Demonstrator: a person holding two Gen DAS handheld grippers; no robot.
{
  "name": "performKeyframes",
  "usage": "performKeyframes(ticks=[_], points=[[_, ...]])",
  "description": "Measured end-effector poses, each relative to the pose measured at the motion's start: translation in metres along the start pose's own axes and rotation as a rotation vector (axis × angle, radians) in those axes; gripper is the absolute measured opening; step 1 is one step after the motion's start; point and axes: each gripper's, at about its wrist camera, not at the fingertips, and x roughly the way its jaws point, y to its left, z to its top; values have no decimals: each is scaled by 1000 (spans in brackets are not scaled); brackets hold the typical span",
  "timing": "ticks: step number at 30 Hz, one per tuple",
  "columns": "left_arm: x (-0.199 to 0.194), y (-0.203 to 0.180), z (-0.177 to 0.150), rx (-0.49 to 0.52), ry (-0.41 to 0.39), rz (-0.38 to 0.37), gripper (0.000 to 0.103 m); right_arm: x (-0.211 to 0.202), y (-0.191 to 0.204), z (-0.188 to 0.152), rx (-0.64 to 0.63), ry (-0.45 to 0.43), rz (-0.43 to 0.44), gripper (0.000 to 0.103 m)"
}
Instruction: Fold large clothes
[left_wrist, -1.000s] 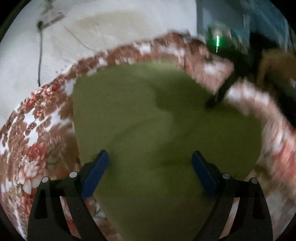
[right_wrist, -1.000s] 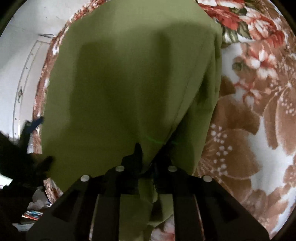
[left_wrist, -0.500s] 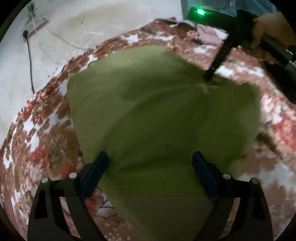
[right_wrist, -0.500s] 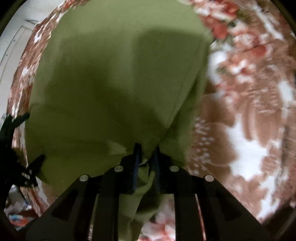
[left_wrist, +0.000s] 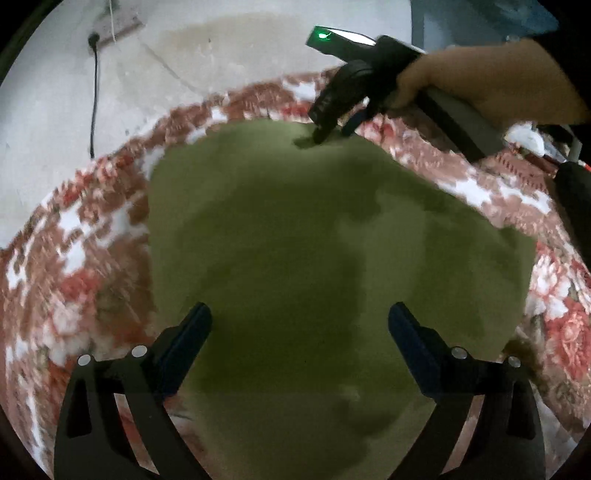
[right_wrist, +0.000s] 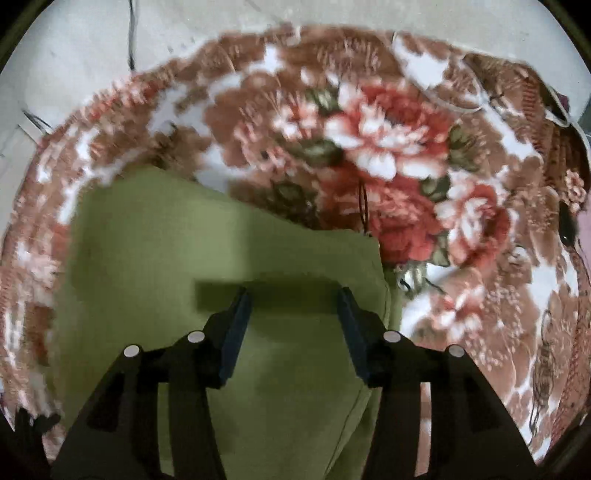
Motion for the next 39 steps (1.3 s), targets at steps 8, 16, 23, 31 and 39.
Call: performKeyframes(ticks=[8, 16, 23, 31, 39], points=[[-3, 1, -20, 61, 32, 23, 95, 12, -52, 11, 40, -33, -3, 55], [-45, 29, 9, -133, 66, 36, 97, -110, 2, -95, 23, -162, 118, 89], [-16, 22, -24, -216, 171, 63, 97, -70, 38, -199, -13, -43, 26, 89], [-33, 47, -56, -266, 202, 105, 99, -81, 13, -238, -42, -78, -14, 92], [-32, 112, -35, -507, 195, -252, 97, -95, -30, -202, 189, 23, 258, 94]])
